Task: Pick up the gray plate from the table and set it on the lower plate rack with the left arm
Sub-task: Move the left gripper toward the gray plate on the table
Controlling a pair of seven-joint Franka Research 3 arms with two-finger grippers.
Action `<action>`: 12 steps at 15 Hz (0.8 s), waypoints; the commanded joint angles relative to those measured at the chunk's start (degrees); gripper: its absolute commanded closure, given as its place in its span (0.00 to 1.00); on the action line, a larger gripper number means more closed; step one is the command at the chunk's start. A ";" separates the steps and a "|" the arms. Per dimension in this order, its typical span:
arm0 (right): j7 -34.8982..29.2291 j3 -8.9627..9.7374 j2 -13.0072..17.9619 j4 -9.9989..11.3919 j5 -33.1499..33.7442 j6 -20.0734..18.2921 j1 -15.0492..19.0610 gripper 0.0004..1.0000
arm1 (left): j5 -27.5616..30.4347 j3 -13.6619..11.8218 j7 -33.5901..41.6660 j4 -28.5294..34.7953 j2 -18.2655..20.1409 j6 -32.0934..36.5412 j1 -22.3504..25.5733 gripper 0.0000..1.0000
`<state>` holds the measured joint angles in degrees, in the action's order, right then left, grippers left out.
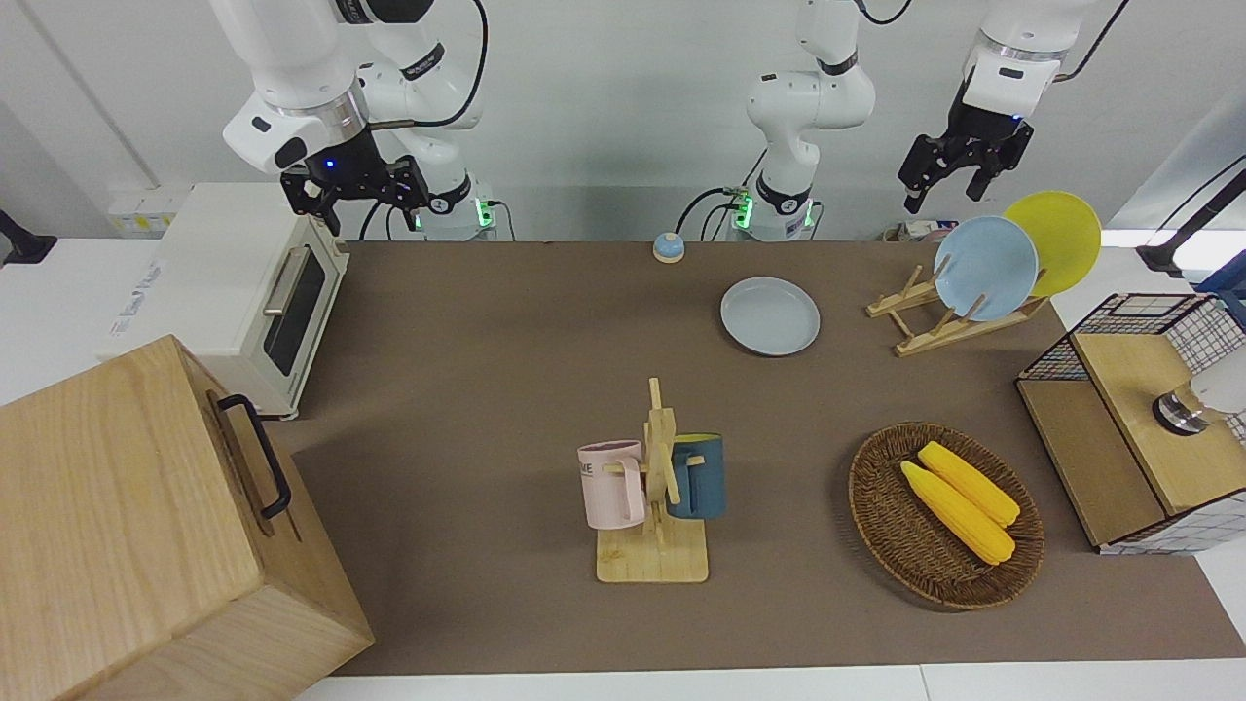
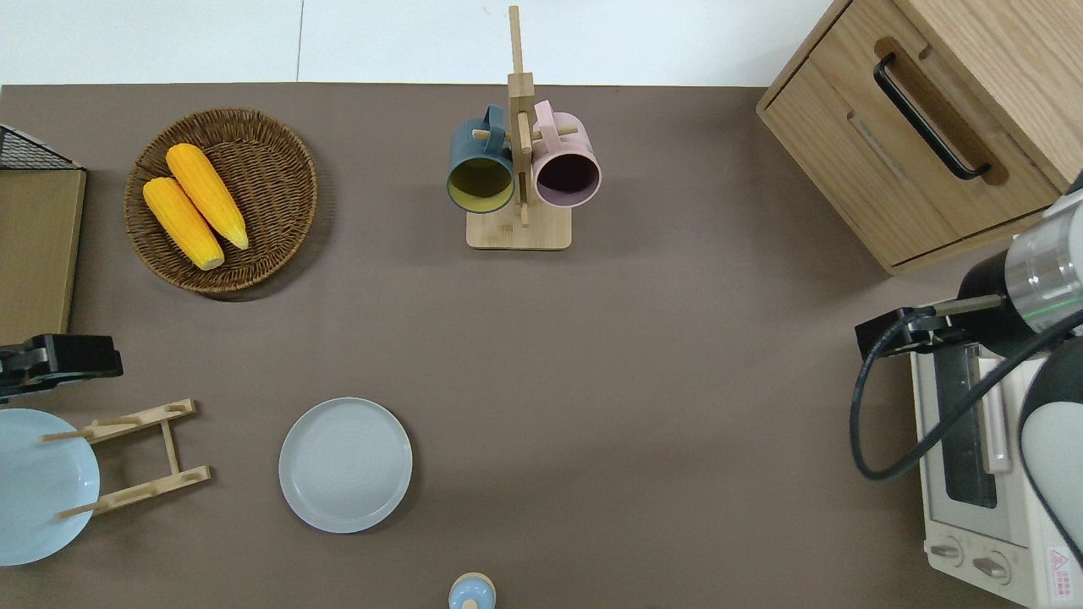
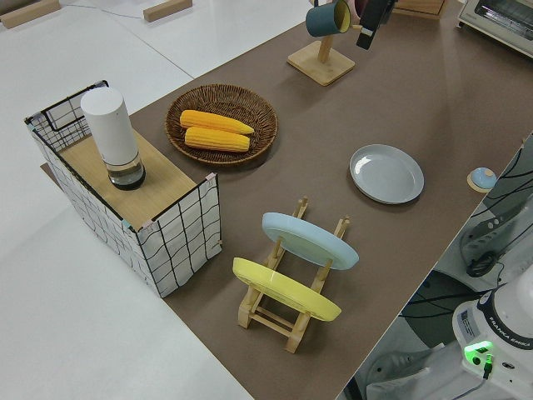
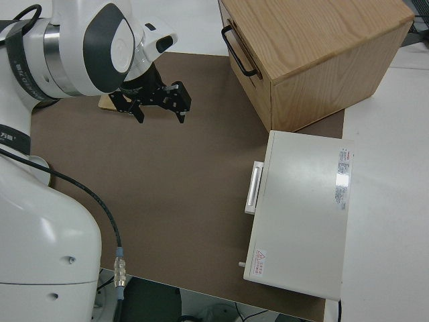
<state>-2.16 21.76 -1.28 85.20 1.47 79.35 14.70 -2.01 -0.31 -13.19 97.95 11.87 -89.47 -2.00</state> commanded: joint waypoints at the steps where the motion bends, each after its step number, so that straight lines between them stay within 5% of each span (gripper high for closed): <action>1: -0.74 1.35 0.14 -0.56 0.38 -0.86 1.48 0.02 | -1.16 0.40 -0.96 -0.84 -3.58 0.36 -0.98 0.01; 12: -0.74 1.35 0.14 -0.56 0.38 -0.86 1.48 0.02 | -0.90 0.40 -0.08 3.64 -2.47 -1.22 -0.81 0.01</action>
<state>-2.16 21.76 -1.28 85.20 1.47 79.35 14.70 -2.35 0.44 -13.24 98.40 8.25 -89.49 -2.22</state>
